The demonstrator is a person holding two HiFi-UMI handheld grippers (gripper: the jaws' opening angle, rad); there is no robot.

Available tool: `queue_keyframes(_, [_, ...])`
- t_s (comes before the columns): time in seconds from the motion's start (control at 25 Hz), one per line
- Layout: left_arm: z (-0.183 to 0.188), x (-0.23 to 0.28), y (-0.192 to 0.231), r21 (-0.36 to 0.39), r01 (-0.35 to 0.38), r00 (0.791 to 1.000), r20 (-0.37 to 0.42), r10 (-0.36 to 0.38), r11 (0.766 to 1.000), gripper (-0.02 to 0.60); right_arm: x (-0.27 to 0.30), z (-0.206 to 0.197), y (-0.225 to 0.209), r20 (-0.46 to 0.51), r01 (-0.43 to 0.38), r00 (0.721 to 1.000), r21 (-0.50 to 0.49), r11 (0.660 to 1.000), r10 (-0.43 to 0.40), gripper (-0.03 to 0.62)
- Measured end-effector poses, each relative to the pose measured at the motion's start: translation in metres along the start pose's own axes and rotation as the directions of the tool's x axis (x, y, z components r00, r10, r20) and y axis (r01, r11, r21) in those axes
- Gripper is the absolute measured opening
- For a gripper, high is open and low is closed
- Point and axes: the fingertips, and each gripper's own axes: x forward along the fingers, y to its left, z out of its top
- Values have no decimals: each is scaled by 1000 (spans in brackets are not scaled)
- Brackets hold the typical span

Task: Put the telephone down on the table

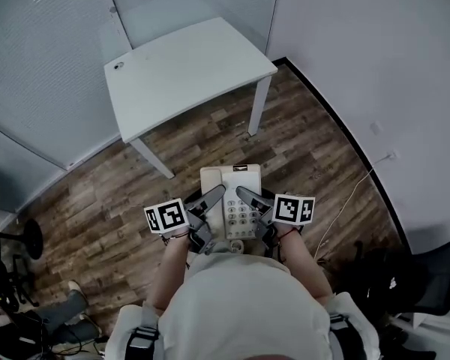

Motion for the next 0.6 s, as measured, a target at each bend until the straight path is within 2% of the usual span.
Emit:
queue_keyframes(0.36, [-14,-6,-6,5,6,1000,-4,-6,1000,410,-13,-11,3,12,5,1000,-7,1000,-5,314])
queue_keyframes(0.52, [29,17,3,-18,-3,1000,-12,3,1000,410,16,29,0,-8,15,1000,10,1000,-15,314])
queue_keyframes(0.6, [32,18,4,-24,-4,1000,-10,3,1000,410,19,32,-1,-15,16,1000,10,1000,-16,314])
